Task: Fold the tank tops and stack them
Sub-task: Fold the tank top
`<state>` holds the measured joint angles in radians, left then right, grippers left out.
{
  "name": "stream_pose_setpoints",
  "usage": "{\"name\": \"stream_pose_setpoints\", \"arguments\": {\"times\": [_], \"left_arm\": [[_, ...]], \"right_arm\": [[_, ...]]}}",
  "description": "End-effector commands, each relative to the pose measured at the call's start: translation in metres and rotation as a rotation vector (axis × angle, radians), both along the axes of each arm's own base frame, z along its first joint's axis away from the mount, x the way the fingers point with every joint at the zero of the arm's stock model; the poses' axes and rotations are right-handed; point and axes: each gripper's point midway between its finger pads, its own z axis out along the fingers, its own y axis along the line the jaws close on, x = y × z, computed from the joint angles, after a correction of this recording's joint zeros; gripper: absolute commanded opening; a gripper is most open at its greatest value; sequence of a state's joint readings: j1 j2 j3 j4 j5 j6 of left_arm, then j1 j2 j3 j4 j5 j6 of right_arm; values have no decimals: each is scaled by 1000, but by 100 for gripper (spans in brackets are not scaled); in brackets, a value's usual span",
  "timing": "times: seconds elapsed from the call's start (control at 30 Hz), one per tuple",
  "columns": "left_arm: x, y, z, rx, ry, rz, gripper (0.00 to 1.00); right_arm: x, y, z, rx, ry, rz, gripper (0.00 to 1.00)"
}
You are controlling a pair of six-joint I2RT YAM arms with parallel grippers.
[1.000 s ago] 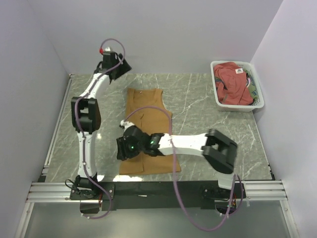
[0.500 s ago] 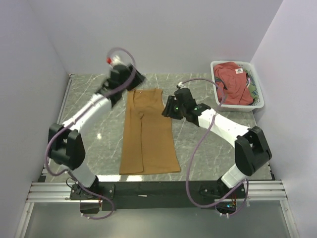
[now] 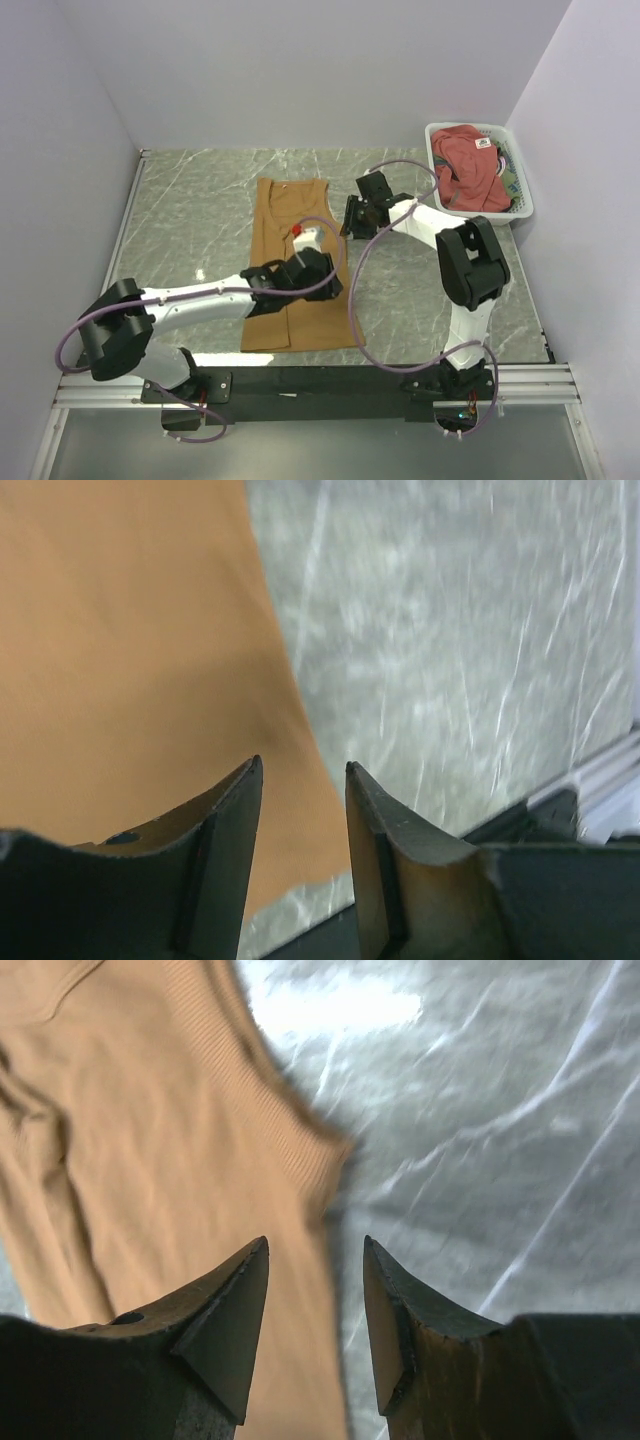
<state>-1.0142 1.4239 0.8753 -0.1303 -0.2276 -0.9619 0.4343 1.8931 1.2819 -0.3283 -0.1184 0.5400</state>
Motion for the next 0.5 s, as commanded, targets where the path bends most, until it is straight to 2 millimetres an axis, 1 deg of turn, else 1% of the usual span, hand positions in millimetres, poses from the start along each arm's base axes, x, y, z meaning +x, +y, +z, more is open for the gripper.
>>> {"name": "stream_pose_setpoints", "arguments": {"times": [0.0, 0.03, 0.1, 0.13, 0.2, 0.23, 0.27, 0.3, 0.33, 0.37, 0.4, 0.43, 0.47], "left_arm": [[-13, -20, 3, -35, -29, -6, 44], [-22, -27, -6, -10, -19, -31, 44], [-29, -37, -8, -3, -25, -51, 44], [-39, -43, -17, 21, -19, -74, 44], [-43, -50, -18, 39, -27, -83, 45], [-51, -56, -28, 65, -21, -104, 45], [-53, -62, -27, 68, -24, -111, 45], [-54, -61, -33, 99, -25, -109, 44], [-61, -65, -41, 126, -23, -124, 44], [-63, -69, -40, 133, -27, -126, 44], [-64, -67, -48, 171, -30, -120, 44], [-69, -72, -47, 178, -37, -131, 44], [-71, -73, -49, 188, -40, -131, 44]], "right_arm": [[22, 4, 7, 21, -36, 17, 50], [24, 4, 0, 20, -27, 17, 50], [27, 5, -4, 19, -27, 13, 50], [29, 4, -7, 24, -28, 8, 50], [30, 5, -10, 29, -26, 1, 49], [31, 5, -14, 28, -23, -3, 49], [32, 4, -16, 27, -18, -7, 47], [32, 4, -17, 29, -15, -13, 41], [33, 3, -20, 26, -11, -20, 36], [32, 1, -22, 26, -5, -28, 31], [32, 1, -22, 32, -9, -32, 22], [32, 2, -21, 39, -12, -32, 19], [31, 0, -22, 44, -11, -39, 17]]}}
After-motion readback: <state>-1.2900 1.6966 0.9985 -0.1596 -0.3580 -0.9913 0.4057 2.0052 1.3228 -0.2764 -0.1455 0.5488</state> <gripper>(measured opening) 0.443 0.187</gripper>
